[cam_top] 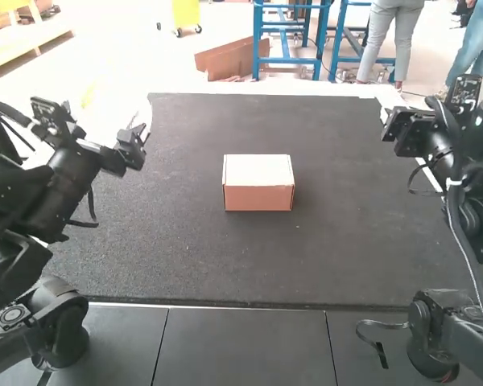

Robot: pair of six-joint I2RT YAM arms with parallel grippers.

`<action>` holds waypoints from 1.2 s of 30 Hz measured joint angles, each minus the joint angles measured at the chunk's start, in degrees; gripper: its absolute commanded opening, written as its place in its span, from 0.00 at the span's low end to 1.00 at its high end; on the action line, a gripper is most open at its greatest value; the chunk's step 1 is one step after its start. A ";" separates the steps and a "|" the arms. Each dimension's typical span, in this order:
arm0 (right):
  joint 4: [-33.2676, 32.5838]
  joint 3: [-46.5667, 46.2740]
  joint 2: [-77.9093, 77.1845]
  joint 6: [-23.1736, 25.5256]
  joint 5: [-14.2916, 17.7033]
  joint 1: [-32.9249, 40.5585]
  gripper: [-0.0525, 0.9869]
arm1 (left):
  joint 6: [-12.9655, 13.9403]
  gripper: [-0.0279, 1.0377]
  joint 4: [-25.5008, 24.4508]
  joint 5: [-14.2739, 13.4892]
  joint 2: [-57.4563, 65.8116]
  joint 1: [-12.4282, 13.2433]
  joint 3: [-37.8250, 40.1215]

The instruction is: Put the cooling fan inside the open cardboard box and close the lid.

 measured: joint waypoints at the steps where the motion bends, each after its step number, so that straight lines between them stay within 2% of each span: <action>1: 1.42 -1.29 -0.44 -0.20 0.22 0.00 0.92 | 0.52 0.93 0.33 -0.13 -1.01 0.02 -1.51; 8: 8.33 -9.55 -2.78 -1.27 0.83 0.00 0.93 | 1.25 0.92 0.50 -2.05 -8.57 0.00 -8.44; 11: 8.98 -13.31 -5.18 -1.92 0.83 0.00 0.93 | 0.15 0.92 1.33 -3.06 -9.70 0.00 -10.45; 14: 8.92 -16.96 -8.52 -2.47 0.81 0.00 0.93 | -1.99 0.92 0.15 -3.69 -9.77 0.02 -10.56; 18: 4.59 -20.74 -15.56 -2.75 0.79 0.00 0.92 | -4.33 0.92 -3.43 -3.91 -9.79 0.02 -10.56; 22: -8.13 -21.38 -26.60 -2.97 0.63 0.00 0.93 | -7.63 0.92 -8.35 -4.07 -9.79 0.02 -10.56; 27: -11.65 -21.35 -29.29 -2.75 0.46 -1.03 0.93 | -12.31 0.92 -12.98 -4.04 -9.79 0.44 -10.56; 31: -13.29 -21.35 -29.29 -2.01 0.42 -1.73 0.93 | -14.45 0.92 -16.33 -3.89 -9.81 3.13 -10.56; 36: -16.24 -21.35 -29.29 -0.22 0.33 -1.73 0.93 | -16.15 0.93 -20.02 -1.22 -9.81 10.54 -10.56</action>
